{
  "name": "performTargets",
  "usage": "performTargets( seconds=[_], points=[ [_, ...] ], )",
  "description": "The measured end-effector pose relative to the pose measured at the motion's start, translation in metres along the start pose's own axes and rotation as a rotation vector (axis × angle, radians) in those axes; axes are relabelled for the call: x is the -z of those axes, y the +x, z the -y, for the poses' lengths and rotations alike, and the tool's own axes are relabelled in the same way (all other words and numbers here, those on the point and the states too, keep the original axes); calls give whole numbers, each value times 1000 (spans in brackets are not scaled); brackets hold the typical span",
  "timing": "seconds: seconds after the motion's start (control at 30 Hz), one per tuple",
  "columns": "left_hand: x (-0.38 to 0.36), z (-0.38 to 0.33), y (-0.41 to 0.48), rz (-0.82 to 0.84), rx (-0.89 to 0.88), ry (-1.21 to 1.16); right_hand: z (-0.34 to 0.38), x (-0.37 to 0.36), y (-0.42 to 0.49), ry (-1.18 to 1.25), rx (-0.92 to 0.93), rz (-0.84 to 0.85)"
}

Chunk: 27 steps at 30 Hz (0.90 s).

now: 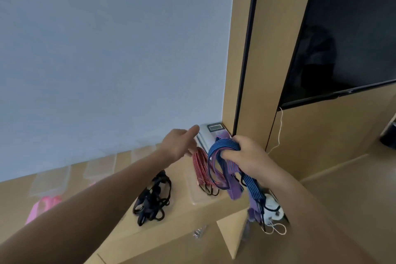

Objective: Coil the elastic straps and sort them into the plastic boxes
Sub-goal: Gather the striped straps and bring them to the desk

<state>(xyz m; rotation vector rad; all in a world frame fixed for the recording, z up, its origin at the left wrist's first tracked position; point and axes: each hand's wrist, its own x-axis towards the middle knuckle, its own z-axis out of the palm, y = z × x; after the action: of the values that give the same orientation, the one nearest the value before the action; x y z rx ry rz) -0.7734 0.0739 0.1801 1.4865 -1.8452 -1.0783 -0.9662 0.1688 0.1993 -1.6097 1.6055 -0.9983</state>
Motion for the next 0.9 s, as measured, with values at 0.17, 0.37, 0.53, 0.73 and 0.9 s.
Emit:
performTargets(
  seconds=[0.17, 0.37, 0.53, 0.73, 0.9],
  points=[
    [-23, 2, -17, 350, -258, -561, 22, -7, 19, 146, -12, -21],
    [-48, 16, -15, 491, -366, -616, 37, -28, 49, 652, -156, -104],
    [-39, 22, 10, 345, -194, -621, 40, -41, 76, 654, -184, -10],
    [-29, 41, 38, 364, 54, -746, 13, -53, 99, 454, -70, -17],
    [-31, 58, 71, 203, 265, -808, -45, -70, 96, 421, -164, 30]
  ],
)
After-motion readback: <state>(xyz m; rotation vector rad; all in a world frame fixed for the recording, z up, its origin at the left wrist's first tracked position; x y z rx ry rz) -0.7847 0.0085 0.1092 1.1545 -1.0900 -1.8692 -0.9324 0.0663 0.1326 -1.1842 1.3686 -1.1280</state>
